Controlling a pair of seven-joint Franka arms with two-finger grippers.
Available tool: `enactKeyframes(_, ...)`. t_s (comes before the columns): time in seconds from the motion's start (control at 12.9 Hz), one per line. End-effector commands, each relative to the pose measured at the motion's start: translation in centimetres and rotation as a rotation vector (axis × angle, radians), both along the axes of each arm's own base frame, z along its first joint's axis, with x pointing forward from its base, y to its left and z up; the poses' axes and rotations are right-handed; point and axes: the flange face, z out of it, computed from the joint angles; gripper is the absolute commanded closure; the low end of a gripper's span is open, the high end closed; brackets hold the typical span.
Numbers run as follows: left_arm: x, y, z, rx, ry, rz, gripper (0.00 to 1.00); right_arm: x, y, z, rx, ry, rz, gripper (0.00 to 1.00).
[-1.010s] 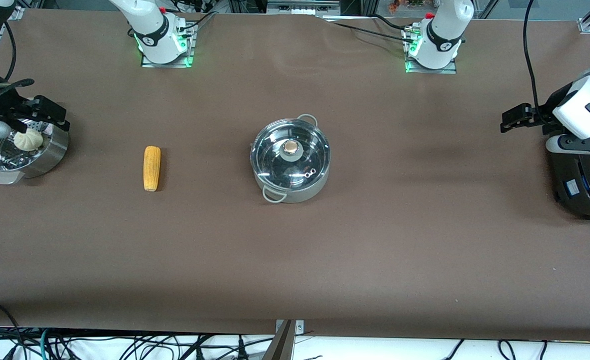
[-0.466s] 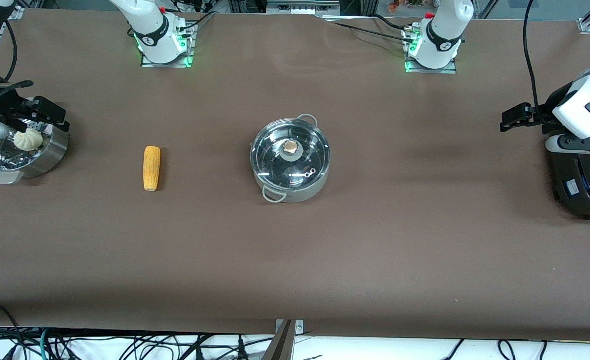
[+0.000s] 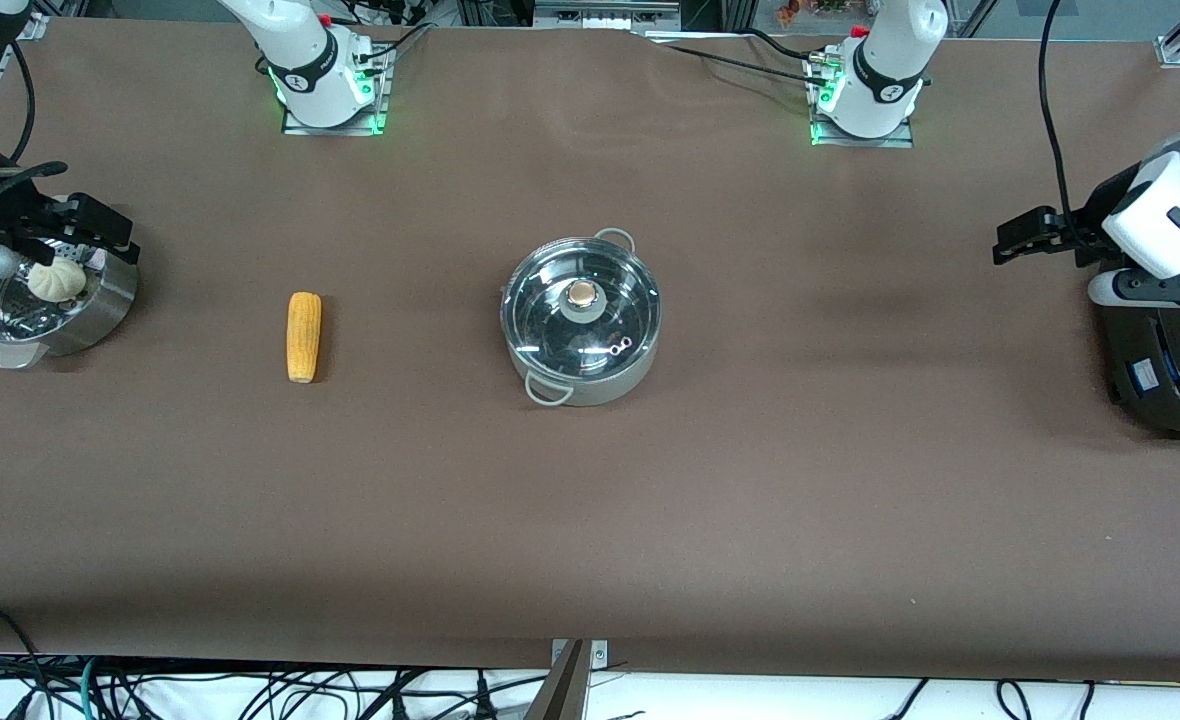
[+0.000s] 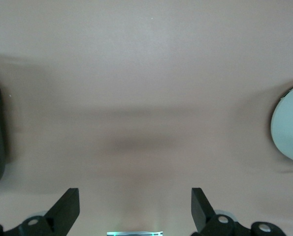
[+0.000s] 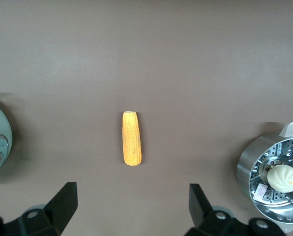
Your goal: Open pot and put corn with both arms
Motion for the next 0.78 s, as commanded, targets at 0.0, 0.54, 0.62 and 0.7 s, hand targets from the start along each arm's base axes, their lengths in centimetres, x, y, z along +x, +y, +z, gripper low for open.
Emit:
enactKeyframes(0.0, 0.2, -6.3, 0.2, -0.005, 0.000, 0.051, 0.00, 0.1, 0.3, 0.3, -0.010, 0.003, -0.012, 0.00)
enactKeyframes(0.54, -1.0, -32.7, -8.7, -0.048, 0.018, 0.175, 0.00, 0.0, 0.3, 0.2, -0.010, 0.015, -0.017, 0.00)
enactKeyframes(0.62, -0.9, -35.3, -9.9, -0.052, 0.022, 0.156, 0.00, -0.1, 0.3, 0.0, -0.011, 0.018, -0.017, 0.00)
enactKeyframes(0.7, -0.6, -37.7, -11.2, -0.050, 0.023, 0.144, 0.00, 0.0, 0.3, -0.3, -0.011, 0.025, -0.015, 0.00)
